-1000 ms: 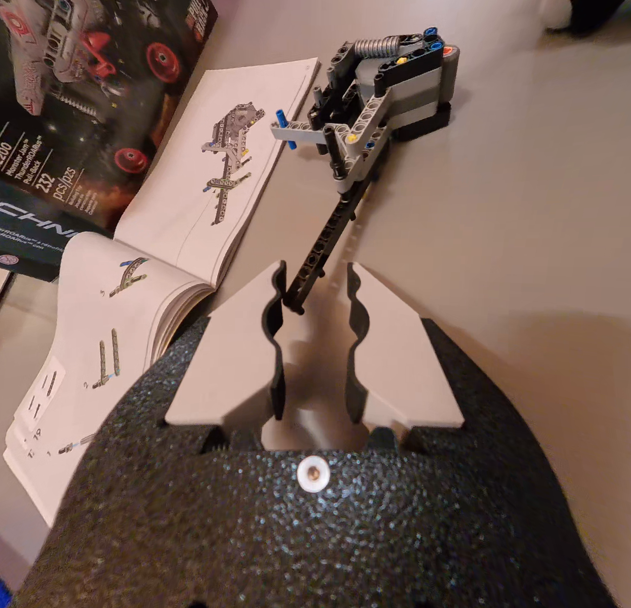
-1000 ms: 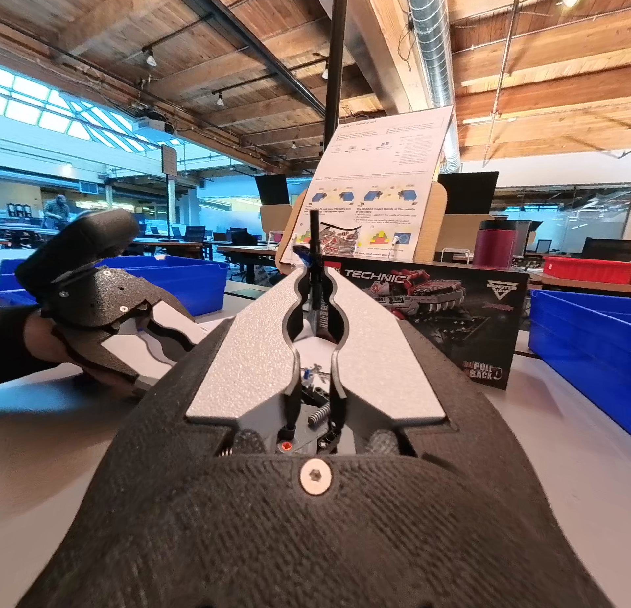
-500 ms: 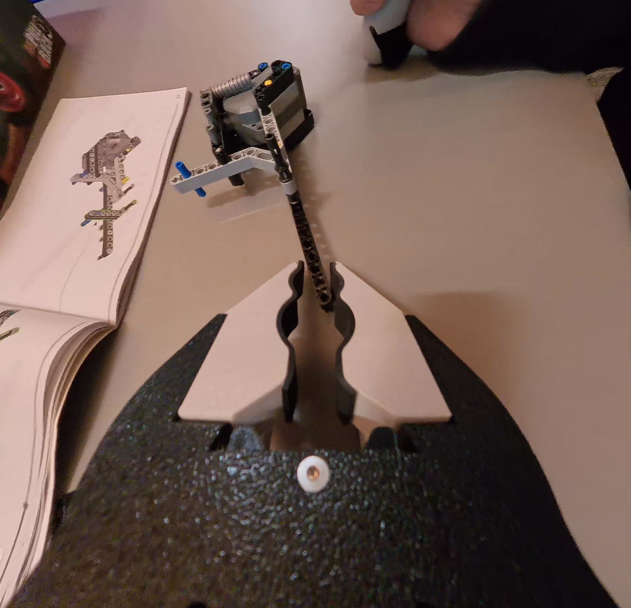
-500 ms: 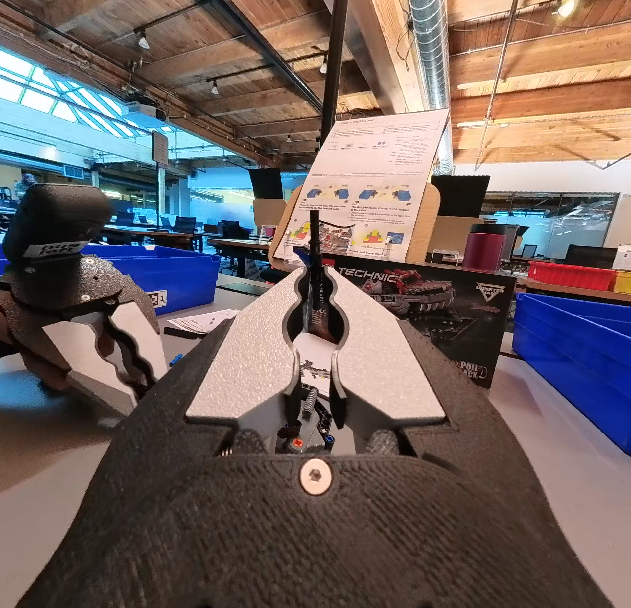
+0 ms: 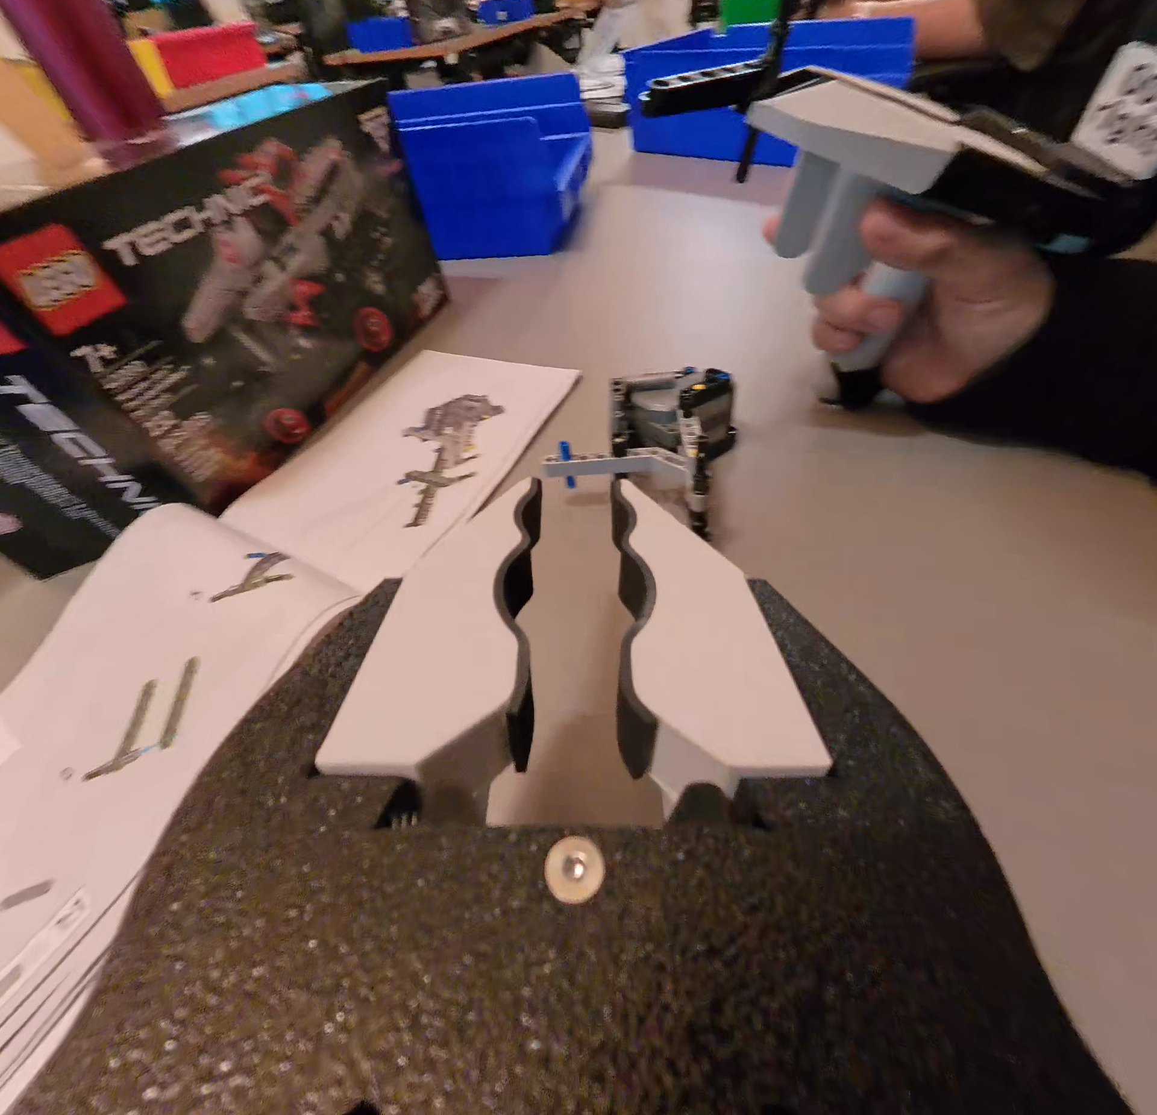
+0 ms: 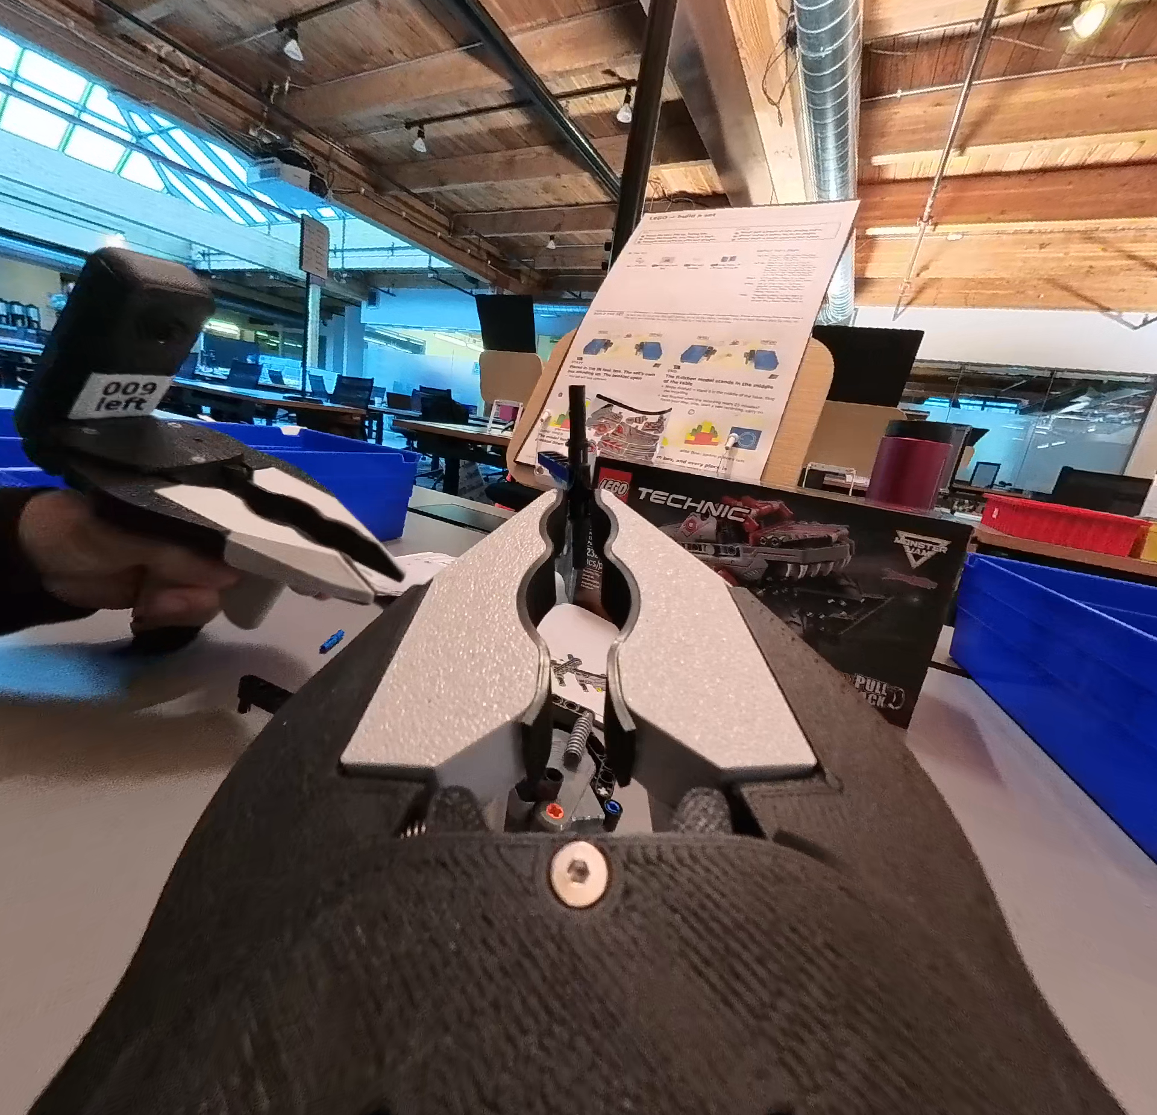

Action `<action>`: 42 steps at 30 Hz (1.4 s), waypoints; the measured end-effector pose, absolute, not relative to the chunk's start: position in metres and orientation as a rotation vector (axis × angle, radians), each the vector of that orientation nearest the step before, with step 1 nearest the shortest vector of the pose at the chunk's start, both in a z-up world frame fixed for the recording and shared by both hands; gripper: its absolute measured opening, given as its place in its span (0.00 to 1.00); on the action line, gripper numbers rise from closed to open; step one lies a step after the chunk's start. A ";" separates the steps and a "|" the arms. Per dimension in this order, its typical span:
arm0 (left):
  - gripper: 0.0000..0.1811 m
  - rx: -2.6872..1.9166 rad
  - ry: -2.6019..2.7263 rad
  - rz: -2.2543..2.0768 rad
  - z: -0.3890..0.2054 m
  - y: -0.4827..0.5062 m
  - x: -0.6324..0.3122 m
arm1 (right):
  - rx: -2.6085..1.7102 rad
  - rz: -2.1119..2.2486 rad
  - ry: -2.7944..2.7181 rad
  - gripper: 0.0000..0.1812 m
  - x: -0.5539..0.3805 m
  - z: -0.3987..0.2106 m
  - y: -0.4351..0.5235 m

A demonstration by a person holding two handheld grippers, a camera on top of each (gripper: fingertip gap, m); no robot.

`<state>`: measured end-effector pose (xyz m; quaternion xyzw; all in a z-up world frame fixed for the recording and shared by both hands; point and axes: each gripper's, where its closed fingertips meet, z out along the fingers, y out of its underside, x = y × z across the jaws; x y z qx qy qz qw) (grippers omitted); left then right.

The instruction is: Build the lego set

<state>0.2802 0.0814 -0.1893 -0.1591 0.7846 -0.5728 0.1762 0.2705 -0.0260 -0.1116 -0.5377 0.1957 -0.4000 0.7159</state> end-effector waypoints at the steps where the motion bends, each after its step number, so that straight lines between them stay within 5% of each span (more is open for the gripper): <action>1: 0.10 -0.469 2.193 -1.598 -0.189 0.084 0.285 | -1.192 -0.885 0.430 0.03 0.270 -0.112 -0.026; 19: 0.02 -0.509 1.917 -1.206 -0.181 0.112 0.320 | -1.226 -0.891 0.388 0.02 0.267 -0.114 -0.017; 36: 0.02 -0.572 1.894 -1.288 -0.171 0.115 0.321 | -1.261 -0.885 0.386 0.03 0.269 -0.117 -0.012; 42: 0.11 -0.664 2.049 -1.661 -0.168 0.091 0.298 | -1.333 -0.910 0.383 0.02 0.270 -0.124 -0.004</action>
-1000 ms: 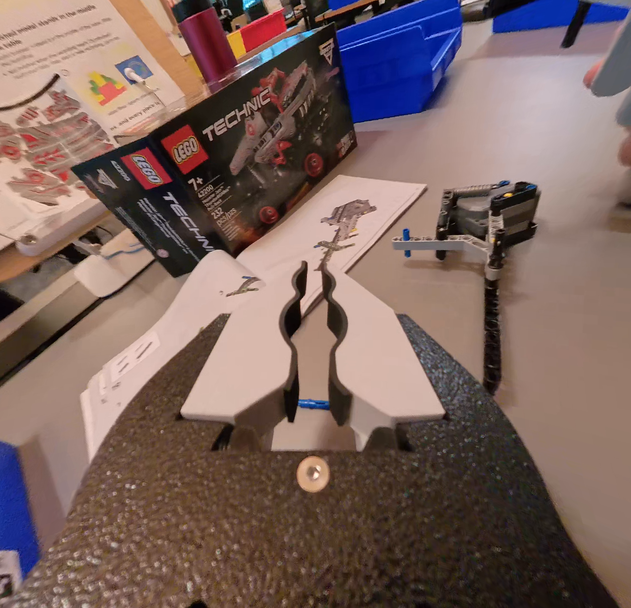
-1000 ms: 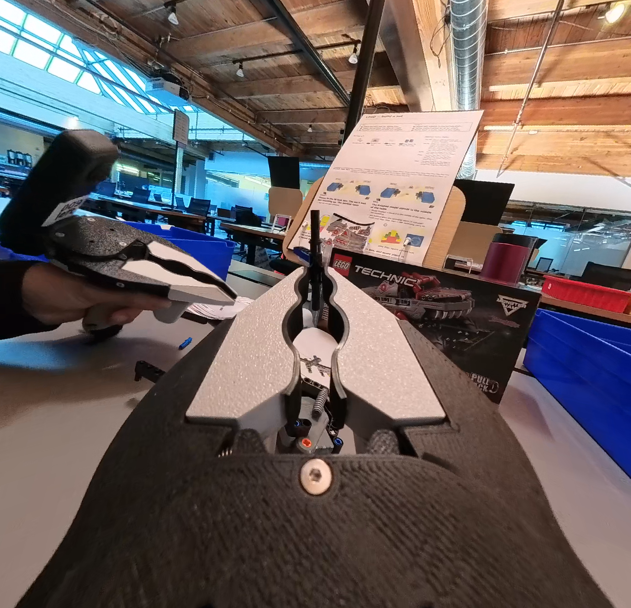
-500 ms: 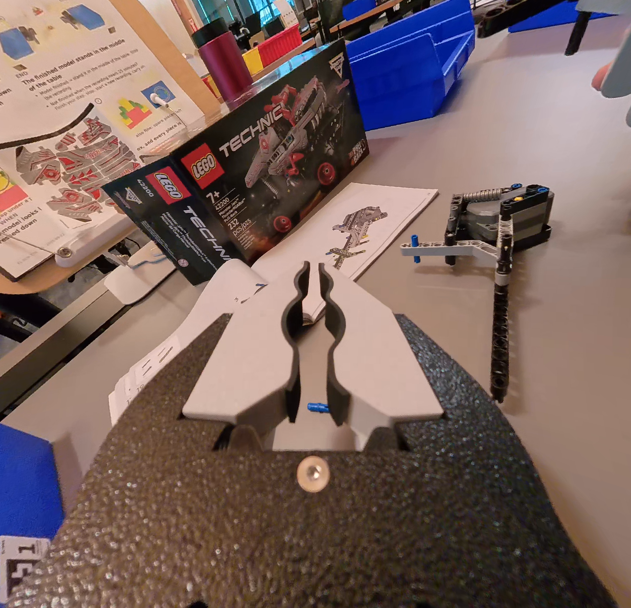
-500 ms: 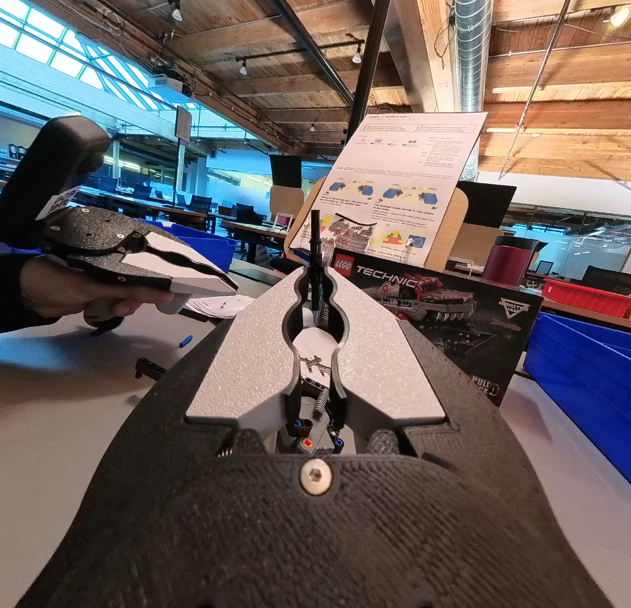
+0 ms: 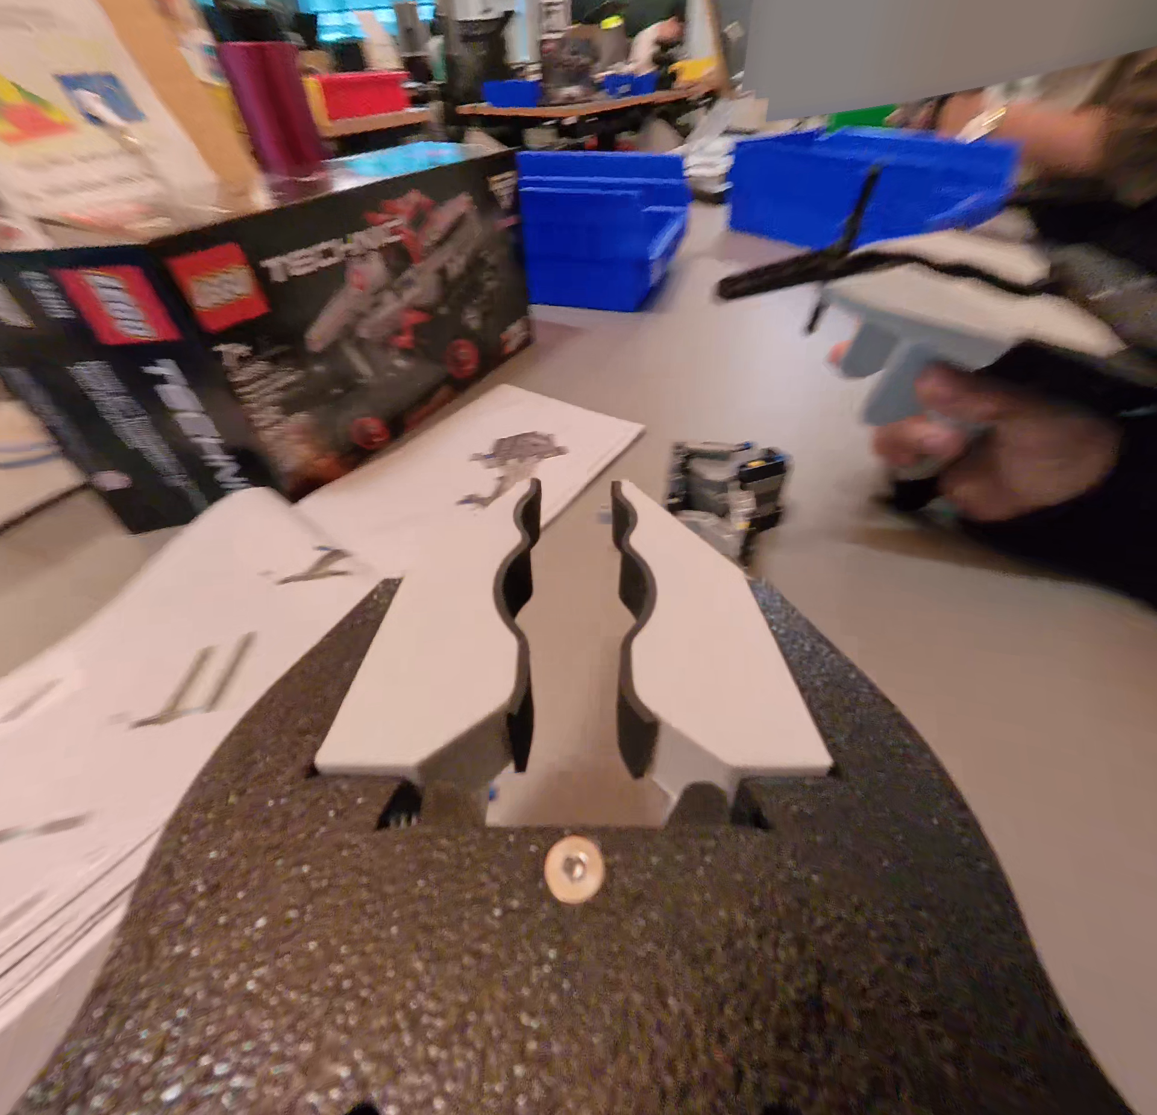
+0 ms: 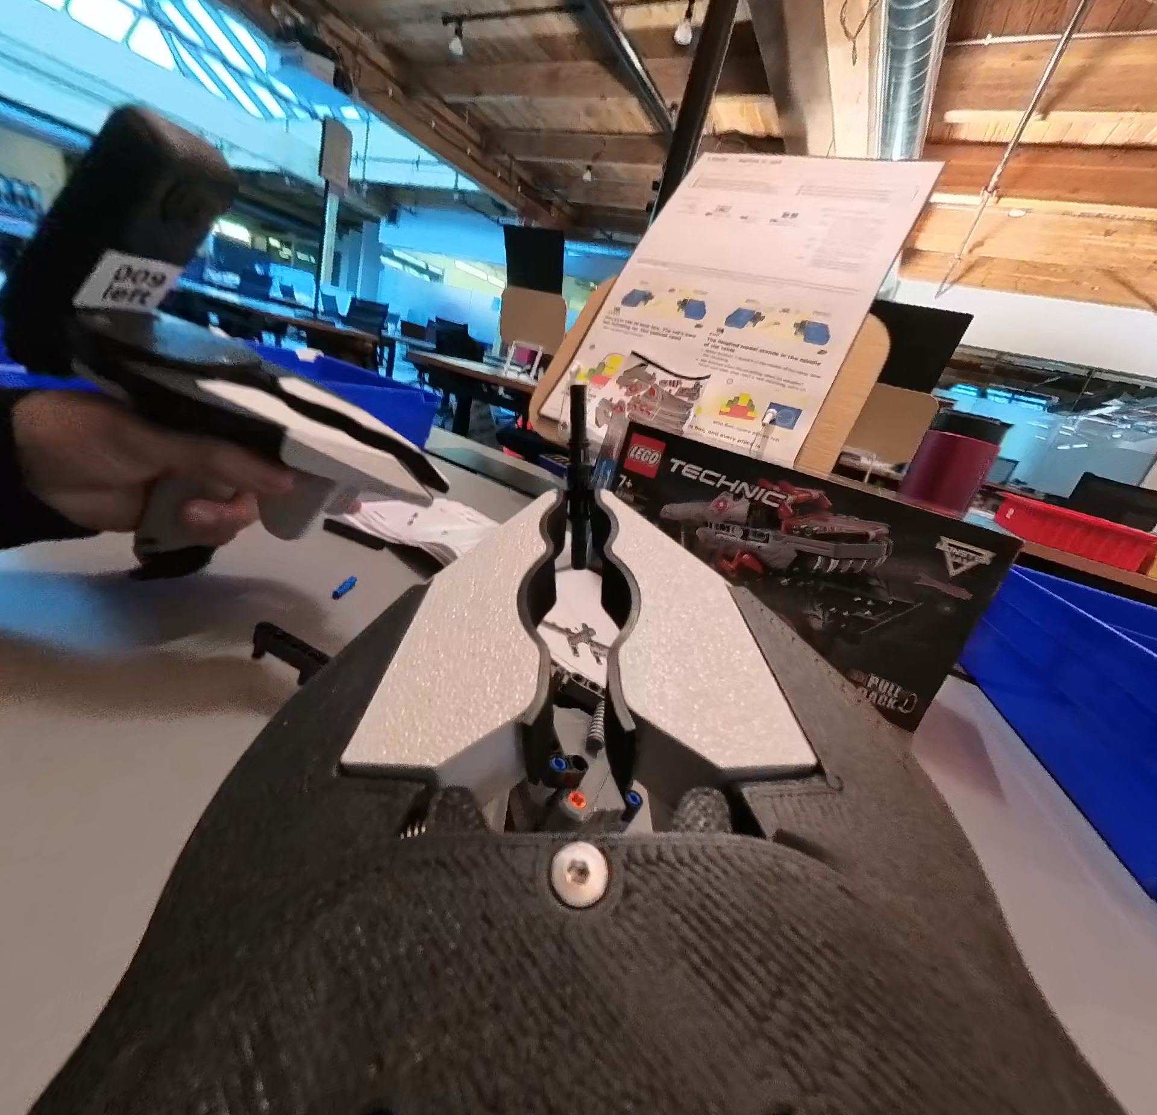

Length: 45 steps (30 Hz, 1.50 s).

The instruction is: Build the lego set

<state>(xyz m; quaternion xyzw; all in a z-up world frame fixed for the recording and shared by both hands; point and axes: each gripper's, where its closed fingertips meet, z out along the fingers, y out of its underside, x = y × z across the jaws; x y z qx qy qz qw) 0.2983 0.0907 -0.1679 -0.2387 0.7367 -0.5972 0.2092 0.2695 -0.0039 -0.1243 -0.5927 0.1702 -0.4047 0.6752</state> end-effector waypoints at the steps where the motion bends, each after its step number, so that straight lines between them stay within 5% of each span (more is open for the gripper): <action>1: 0.11 -0.636 2.080 -1.744 -0.164 0.084 0.290 | -1.363 -0.923 0.378 0.02 0.270 -0.127 -0.001; 12: 0.19 -0.444 2.306 -1.874 -0.158 0.046 0.240 | -1.476 -1.005 0.272 0.03 0.252 -0.136 0.025; 45: 0.19 -0.209 2.287 -1.622 -0.182 0.060 0.247 | -1.807 -0.452 0.579 0.03 0.233 -0.191 0.048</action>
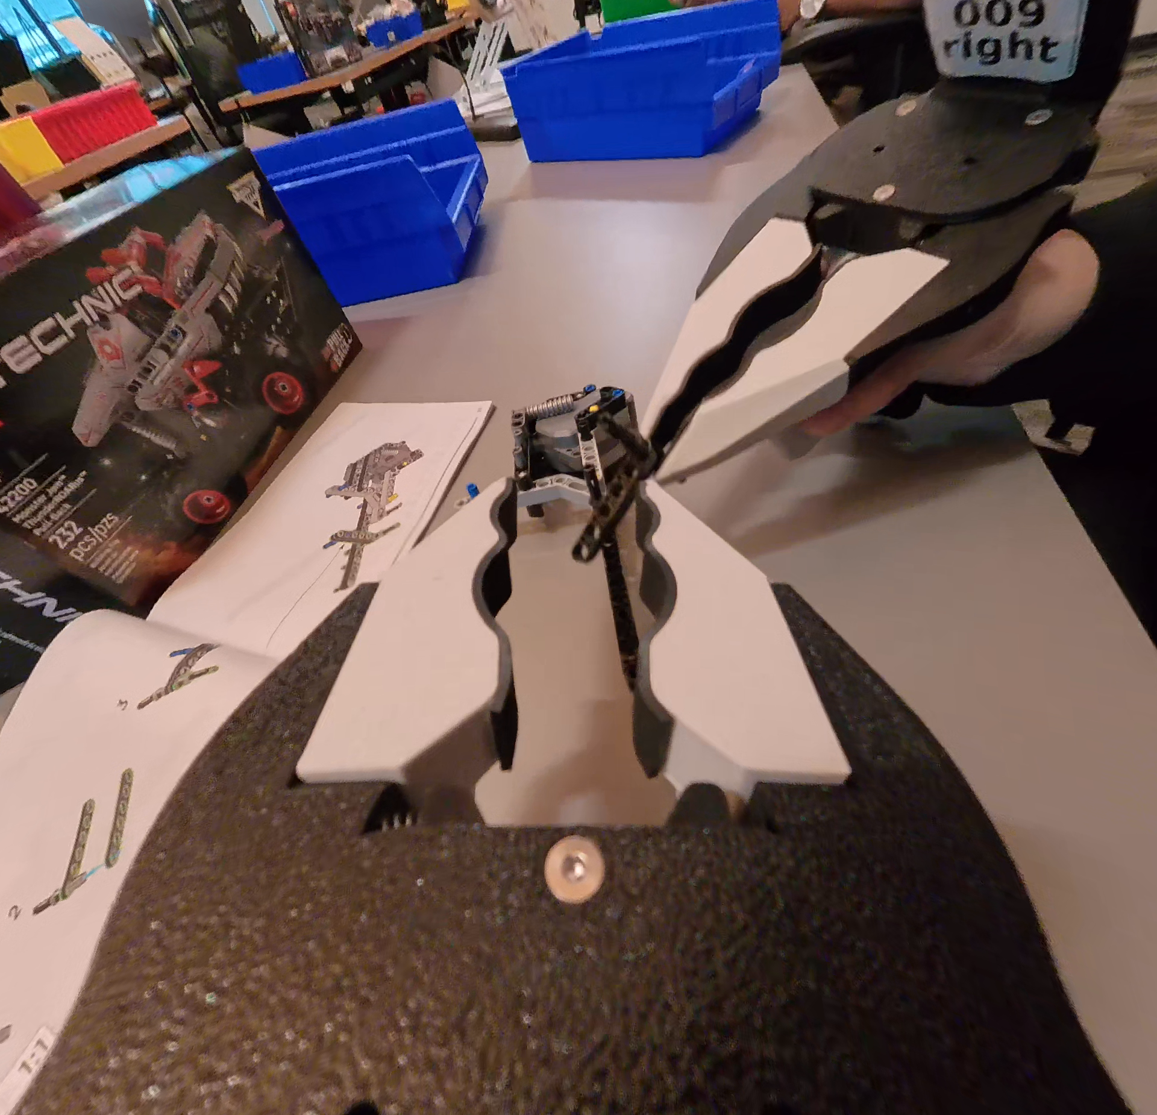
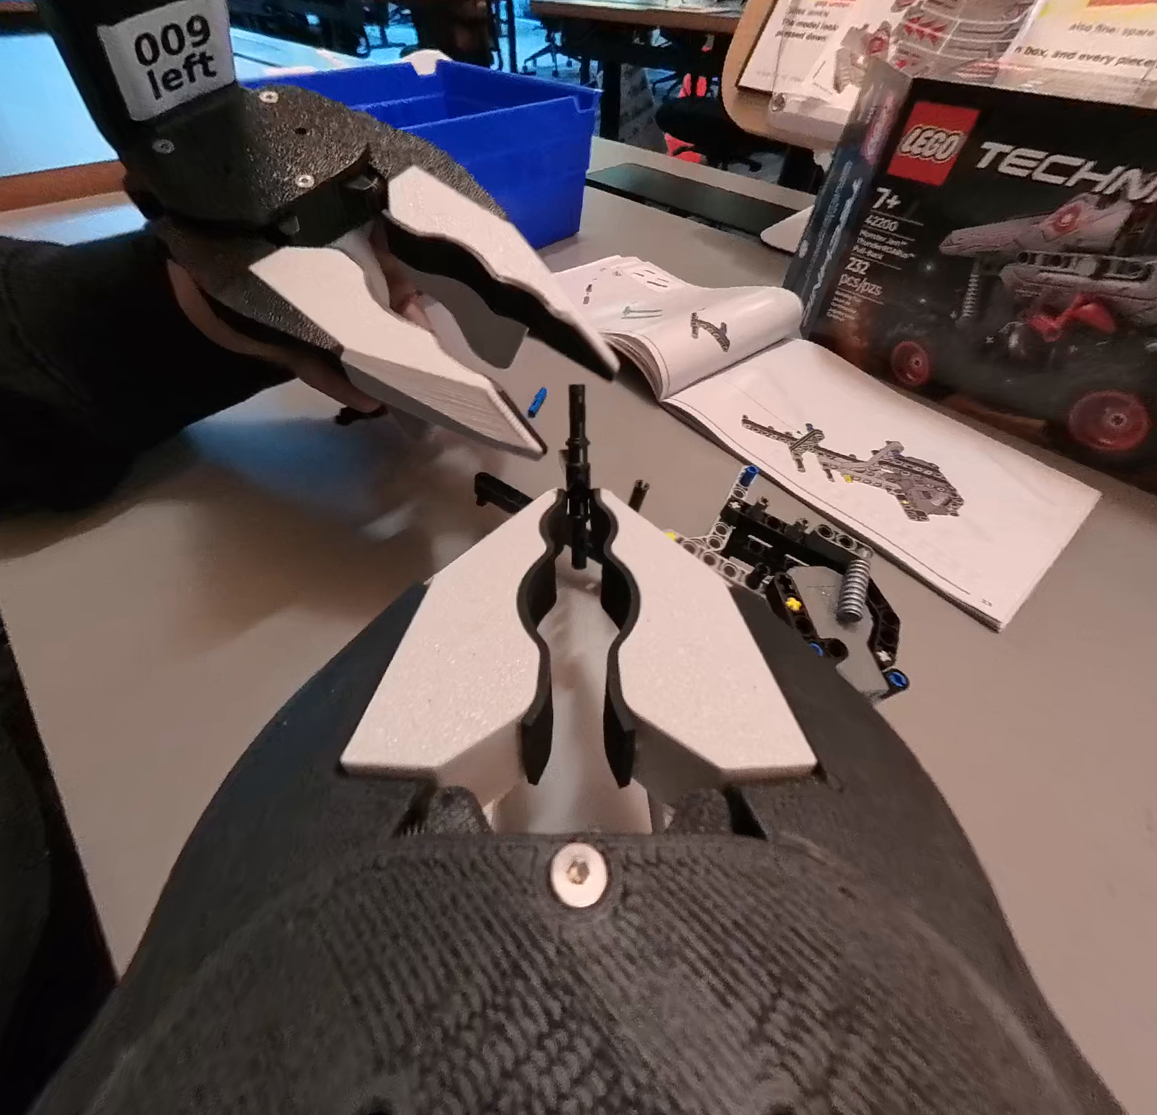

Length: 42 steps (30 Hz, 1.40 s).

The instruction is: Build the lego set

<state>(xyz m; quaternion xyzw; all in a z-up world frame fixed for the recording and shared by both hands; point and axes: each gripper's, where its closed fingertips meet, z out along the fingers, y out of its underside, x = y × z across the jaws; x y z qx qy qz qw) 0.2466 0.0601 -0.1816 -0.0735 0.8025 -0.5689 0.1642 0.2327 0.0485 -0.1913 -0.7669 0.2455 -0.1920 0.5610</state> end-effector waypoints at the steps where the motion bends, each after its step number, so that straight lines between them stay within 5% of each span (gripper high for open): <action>1: 0.20 -0.202 2.269 -1.637 -0.178 0.060 0.246 | -1.823 -0.424 0.569 0.03 0.230 -0.193 0.050; 10: 0.22 0.072 2.122 -1.567 -0.164 0.056 0.233 | -1.856 -0.182 0.608 0.03 0.219 -0.195 0.053; 19: 0.14 0.379 1.818 -1.091 -0.157 0.039 0.229 | -1.708 -0.039 0.735 0.03 0.228 -0.177 0.038; 42: 0.02 -0.031 1.618 -0.977 -0.133 0.089 0.288 | -1.560 -0.263 0.753 0.02 0.261 -0.159 -0.005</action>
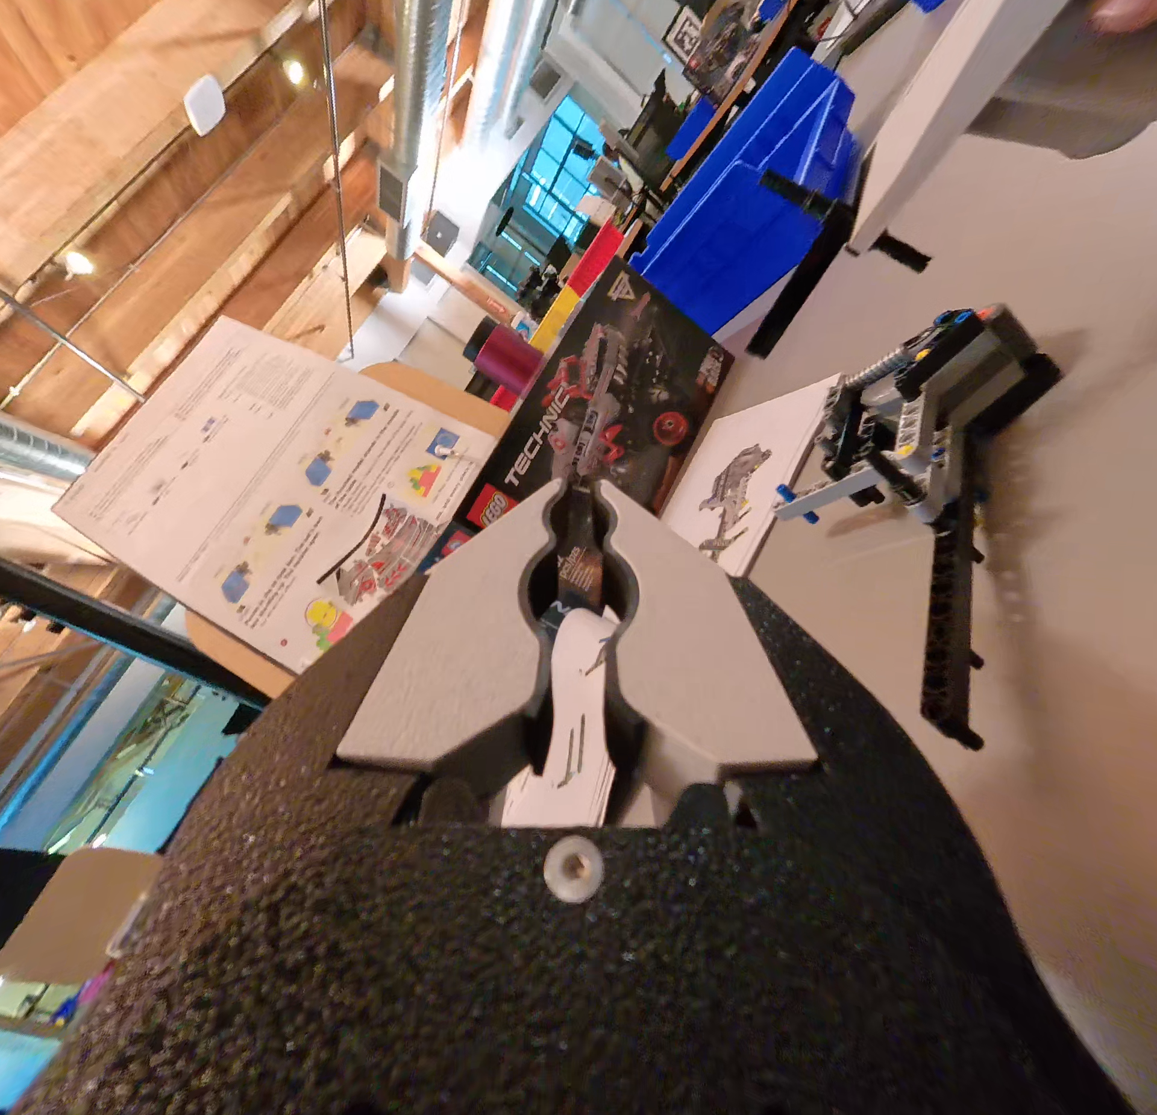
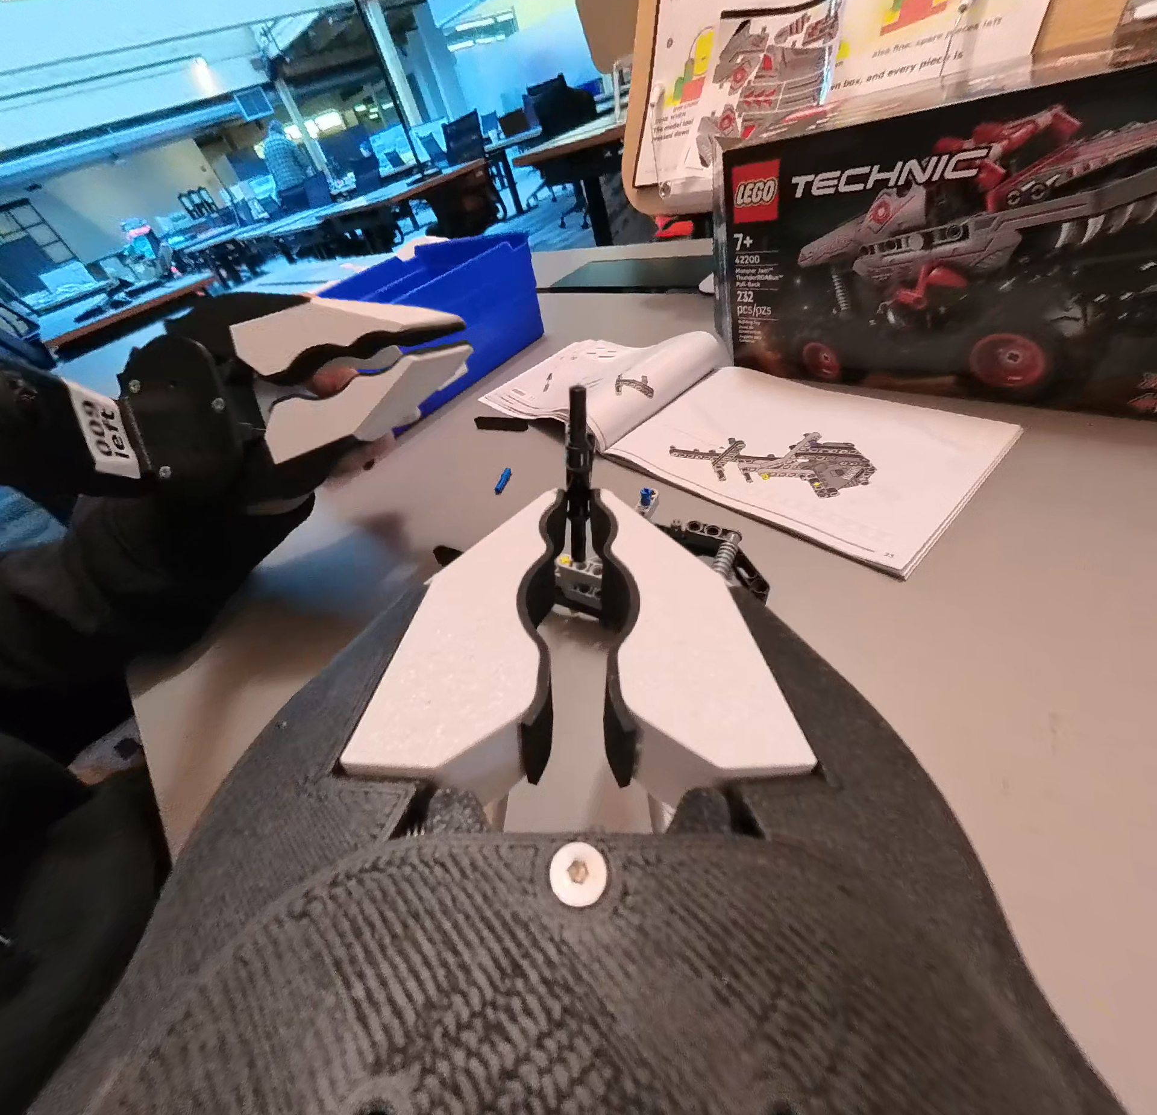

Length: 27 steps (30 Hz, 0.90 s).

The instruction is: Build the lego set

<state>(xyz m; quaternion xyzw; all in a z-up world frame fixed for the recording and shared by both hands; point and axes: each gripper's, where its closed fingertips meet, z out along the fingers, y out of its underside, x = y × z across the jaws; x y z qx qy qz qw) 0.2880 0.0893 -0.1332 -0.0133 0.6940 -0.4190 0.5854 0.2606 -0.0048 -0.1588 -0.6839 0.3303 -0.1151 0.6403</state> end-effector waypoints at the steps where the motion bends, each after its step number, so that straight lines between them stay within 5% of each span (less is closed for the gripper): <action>1: 0.01 -0.051 1.625 -0.979 -0.134 0.091 0.290 | -1.550 -0.257 0.743 0.02 0.260 -0.158 -0.004; 27: 0.00 -0.760 1.524 -1.403 -0.126 0.151 0.323 | -1.299 -0.681 0.733 0.02 0.300 -0.136 -0.067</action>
